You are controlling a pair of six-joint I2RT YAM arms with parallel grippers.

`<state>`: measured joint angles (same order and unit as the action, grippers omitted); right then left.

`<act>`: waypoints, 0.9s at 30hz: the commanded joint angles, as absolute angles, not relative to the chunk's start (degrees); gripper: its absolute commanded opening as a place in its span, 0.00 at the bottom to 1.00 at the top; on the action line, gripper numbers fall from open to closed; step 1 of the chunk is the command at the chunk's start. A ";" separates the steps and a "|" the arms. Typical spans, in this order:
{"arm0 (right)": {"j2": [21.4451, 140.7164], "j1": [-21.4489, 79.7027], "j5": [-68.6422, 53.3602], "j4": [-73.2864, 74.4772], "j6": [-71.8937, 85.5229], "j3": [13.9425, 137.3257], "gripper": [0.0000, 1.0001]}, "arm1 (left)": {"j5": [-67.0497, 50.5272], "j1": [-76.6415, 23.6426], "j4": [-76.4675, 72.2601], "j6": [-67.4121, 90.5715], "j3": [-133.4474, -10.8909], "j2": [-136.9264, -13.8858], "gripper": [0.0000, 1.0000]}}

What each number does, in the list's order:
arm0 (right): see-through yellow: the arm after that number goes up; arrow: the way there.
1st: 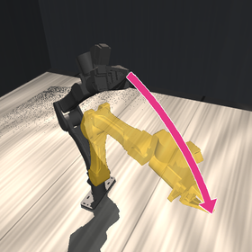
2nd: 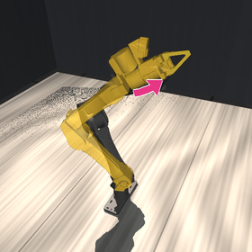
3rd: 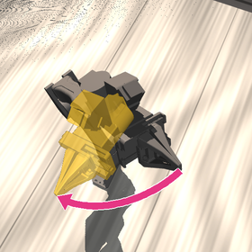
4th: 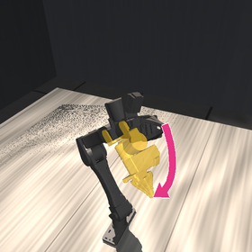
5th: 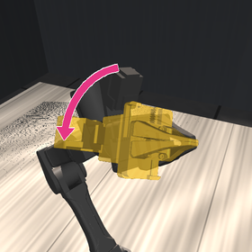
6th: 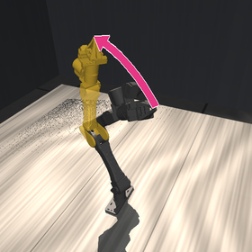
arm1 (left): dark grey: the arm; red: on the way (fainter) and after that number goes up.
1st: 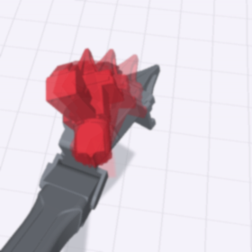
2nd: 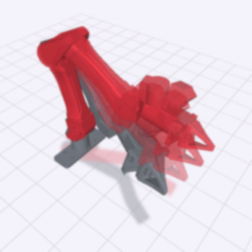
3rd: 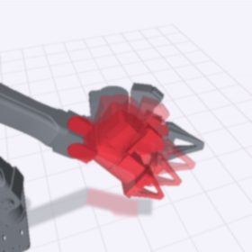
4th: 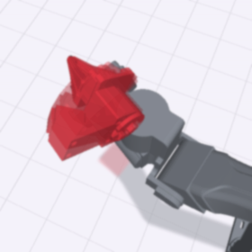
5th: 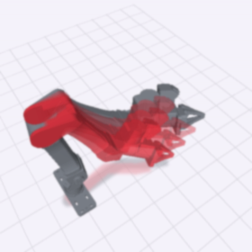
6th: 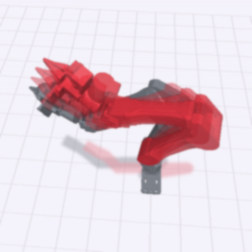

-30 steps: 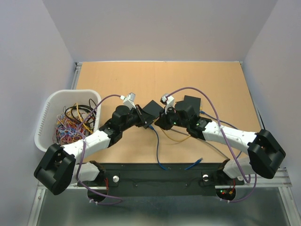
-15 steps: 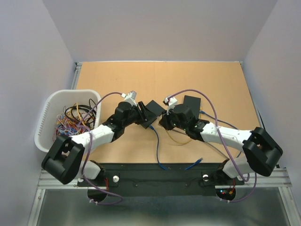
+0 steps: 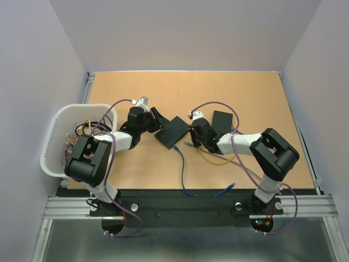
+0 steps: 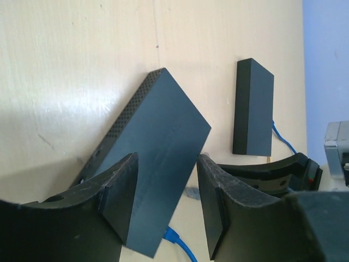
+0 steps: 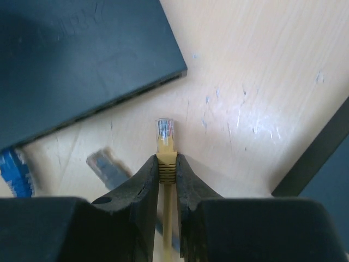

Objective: Insert the plug into the switch port

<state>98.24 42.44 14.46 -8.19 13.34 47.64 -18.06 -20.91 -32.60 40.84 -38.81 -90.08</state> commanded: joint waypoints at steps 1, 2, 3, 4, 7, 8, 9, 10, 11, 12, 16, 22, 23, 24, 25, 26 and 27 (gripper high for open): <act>101.33 42.54 16.79 -9.49 13.45 51.50 0.00 | -19.95 -20.04 -37.18 38.41 -41.48 -92.28 0.57; 102.29 42.63 15.39 -9.41 13.36 52.03 0.00 | -20.30 -19.87 -37.61 38.50 -41.40 -93.68 0.57; 102.48 42.63 14.42 -9.40 13.36 52.21 0.00 | -20.56 -19.69 -38.14 38.50 -41.48 -94.47 0.57; 102.48 42.54 12.93 -9.49 13.10 52.03 0.01 | -20.57 -19.25 -38.93 38.58 -41.57 -95.09 0.57; 102.04 42.89 7.92 -11.24 13.36 50.90 0.01 | -21.09 -18.81 -40.86 38.41 -41.83 -98.43 0.57; 101.95 43.15 6.69 -11.77 13.10 50.37 0.00 | -21.70 -18.55 -41.22 38.50 -42.01 -100.35 0.57; 101.61 43.50 6.68 -12.13 13.01 50.01 0.00 | -22.23 -18.37 -41.57 38.58 -42.36 -101.33 0.57; 101.17 43.59 6.07 -12.39 13.01 49.57 0.00 | -23.19 -18.20 -42.96 39.02 -42.36 -103.08 0.57; 100.90 43.77 5.72 -12.48 13.01 49.48 0.00 | -23.55 -18.11 -43.59 39.20 -42.45 -103.79 0.57; 100.72 43.77 5.45 -12.65 13.01 49.40 0.00 | -23.99 -18.11 -44.12 39.37 -42.28 -104.32 0.57; 99.58 44.12 2.20 -13.62 12.74 48.96 0.00 | -25.22 -18.11 -46.40 39.81 -41.92 -105.91 0.57; 98.96 45.35 0.35 -14.06 12.48 49.04 0.00 | -25.31 -18.02 -47.02 39.37 -41.13 -105.65 0.56; 99.05 45.35 -0.17 -14.06 12.39 49.13 0.00 | -25.40 -18.10 -47.20 39.29 -41.05 -105.64 0.56; 99.14 45.44 -1.39 -14.06 12.39 49.30 0.00 | -25.84 -18.11 -47.63 39.29 -40.96 -105.82 0.56; 99.23 45.44 -1.41 -13.98 12.48 49.39 0.00 | -26.01 -18.11 -47.90 39.29 -40.96 -105.82 0.56; 99.32 45.35 -1.06 -14.06 12.48 49.48 0.00 | -26.19 -18.11 -48.07 39.29 -40.78 -105.82 0.56; 99.75 45.44 -0.88 -13.98 12.48 49.92 0.01 | -26.54 -18.11 -48.51 39.29 -40.52 -105.91 0.56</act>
<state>100.88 44.88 0.62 -11.35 12.86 49.67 -23.99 -18.13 -45.43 39.83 -41.23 -105.91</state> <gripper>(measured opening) 0.208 0.560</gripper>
